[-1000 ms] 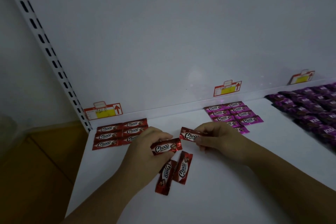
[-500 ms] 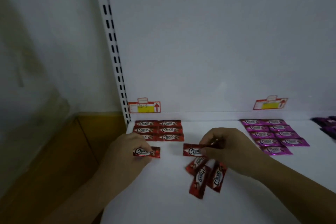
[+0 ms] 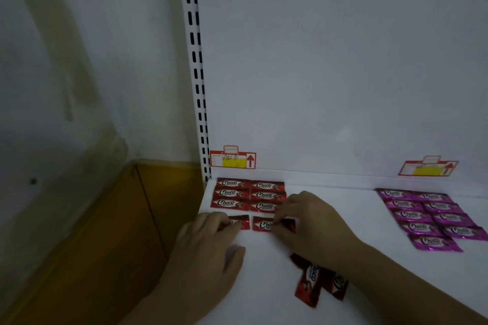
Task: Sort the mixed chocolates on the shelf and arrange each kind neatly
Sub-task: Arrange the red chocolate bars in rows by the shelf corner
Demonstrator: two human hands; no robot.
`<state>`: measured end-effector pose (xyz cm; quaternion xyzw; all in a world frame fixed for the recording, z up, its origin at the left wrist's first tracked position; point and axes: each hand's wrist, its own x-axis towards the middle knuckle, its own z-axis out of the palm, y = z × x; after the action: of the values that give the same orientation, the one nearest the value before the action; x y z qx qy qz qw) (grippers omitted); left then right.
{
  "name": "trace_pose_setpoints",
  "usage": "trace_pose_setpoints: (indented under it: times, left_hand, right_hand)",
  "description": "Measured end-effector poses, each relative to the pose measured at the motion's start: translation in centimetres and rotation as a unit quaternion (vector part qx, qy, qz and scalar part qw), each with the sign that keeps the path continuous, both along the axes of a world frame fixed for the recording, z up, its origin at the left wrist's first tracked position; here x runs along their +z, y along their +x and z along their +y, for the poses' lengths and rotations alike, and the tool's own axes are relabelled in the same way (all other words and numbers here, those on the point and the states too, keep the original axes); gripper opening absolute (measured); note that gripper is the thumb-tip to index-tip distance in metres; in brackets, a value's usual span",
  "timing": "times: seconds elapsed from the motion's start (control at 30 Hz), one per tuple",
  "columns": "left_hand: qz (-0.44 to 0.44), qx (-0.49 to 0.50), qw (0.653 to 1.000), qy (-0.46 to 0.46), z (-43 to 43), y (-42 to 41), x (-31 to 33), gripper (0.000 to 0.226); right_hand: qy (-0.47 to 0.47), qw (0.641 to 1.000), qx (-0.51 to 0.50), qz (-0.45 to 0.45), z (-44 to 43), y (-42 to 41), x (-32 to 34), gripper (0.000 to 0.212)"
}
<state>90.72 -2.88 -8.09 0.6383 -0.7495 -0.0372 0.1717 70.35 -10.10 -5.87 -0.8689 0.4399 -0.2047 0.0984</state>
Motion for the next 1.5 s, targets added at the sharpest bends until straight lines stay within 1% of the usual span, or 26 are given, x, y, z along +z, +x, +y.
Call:
trace_pose_setpoints:
  times: [0.07,0.1,0.2,0.23,0.3,0.37,0.4,0.5,0.63,0.73,0.87,0.9,0.97,1.03,1.1,1.17,1.2,1.27,1.33,1.43,1.5]
  left_hand:
    - [-0.011,0.009,1.000,0.005,0.1,0.0,0.5,0.046]
    - [-0.016,0.010,1.000,0.004,0.2,-0.1,0.7,0.044]
    - [-0.015,0.009,0.999,0.027,0.3,-0.2,0.7,0.051]
    - [-0.020,0.013,1.000,0.019,0.3,-0.2,0.6,0.051]
    - [-0.049,0.014,0.999,0.014,0.3,-0.2,0.5,0.046]
    - [-0.055,0.016,0.998,0.028,0.5,-0.2,0.6,0.044]
    - [-0.062,0.015,0.998,0.022,0.4,-0.2,0.6,0.043]
    - [-0.071,0.017,0.997,0.004,0.4,-0.2,0.4,0.044]
    - [-0.086,0.022,0.996,0.027,0.3,-0.3,0.7,0.045]
    - [-0.093,0.028,0.995,0.018,0.2,-0.1,0.4,0.049]
    - [-0.045,0.023,0.998,0.034,0.1,-0.3,0.1,0.067]
    - [-0.041,0.023,0.998,0.029,0.1,-0.2,0.0,0.069]
    - [-0.047,0.026,0.998,0.033,0.1,-0.2,0.0,0.065]
    - [-0.072,0.026,0.995,0.056,0.2,-0.2,0.3,0.055]
    - [-0.067,0.027,0.996,0.058,0.3,-0.2,0.6,0.048]
    - [-0.059,0.027,0.996,0.065,0.4,-0.2,0.8,0.052]
    - [-0.050,0.024,0.996,0.065,0.4,-0.3,0.8,0.058]
    - [-0.022,0.016,0.999,0.034,0.2,-0.3,0.3,0.074]
    - [0.003,0.016,1.000,-0.003,0.1,-0.1,0.2,0.080]
    - [0.059,0.008,0.998,-0.012,0.2,0.2,0.5,0.071]
    - [0.068,-0.007,0.998,-0.016,0.2,0.3,0.6,0.065]
  right_hand:
    - [0.000,1.000,0.028,0.015,0.0,-0.1,-0.2,0.016]
    - [-0.004,0.999,0.033,0.020,-0.1,-0.2,-0.3,0.016]
    - [-0.020,0.999,0.032,0.014,-0.4,-0.1,-0.6,0.014]
    - [-0.026,0.999,0.032,0.008,-0.4,-0.1,-0.8,0.013]
    - [-0.030,0.999,0.035,0.004,-0.5,-0.1,-0.9,0.012]
    - [-0.033,0.999,0.037,0.007,-0.6,-0.2,-1.0,0.011]
    - [-0.035,0.999,0.038,0.008,-0.6,-0.2,-0.9,0.010]
    - [-0.047,0.998,0.041,0.006,-0.7,0.0,-1.0,0.009]
    - [-0.049,0.998,0.048,0.002,-0.8,0.0,-1.2,0.011]
    - [-0.052,0.997,0.049,-0.001,-0.9,0.1,-1.2,0.011]
    - [-0.054,0.997,0.052,-0.007,-1.1,0.1,-1.4,0.013]
    - [-0.056,0.997,0.052,-0.007,-1.1,0.1,-1.4,0.013]
    - [-0.059,0.997,0.052,-0.007,-1.1,0.1,-1.5,0.014]
    - [-0.060,0.997,0.053,-0.005,-1.1,0.2,-1.5,0.016]
    - [-0.060,0.997,0.053,-0.001,-1.1,0.2,-1.5,0.016]
    - [-0.055,0.997,0.053,0.000,-1.1,0.2,-1.5,0.016]
    - [-0.050,0.997,0.052,0.002,-1.0,0.2,-1.4,0.016]
    - [-0.033,0.998,0.046,-0.002,-0.8,0.2,-0.8,0.016]
    - [-0.005,0.999,0.028,-0.034,-0.5,-0.1,0.6,0.015]
    - [0.048,0.994,-0.025,-0.093,-0.3,-1.2,3.9,0.012]
    - [0.088,0.988,-0.057,-0.109,-0.2,-2.6,5.4,0.011]
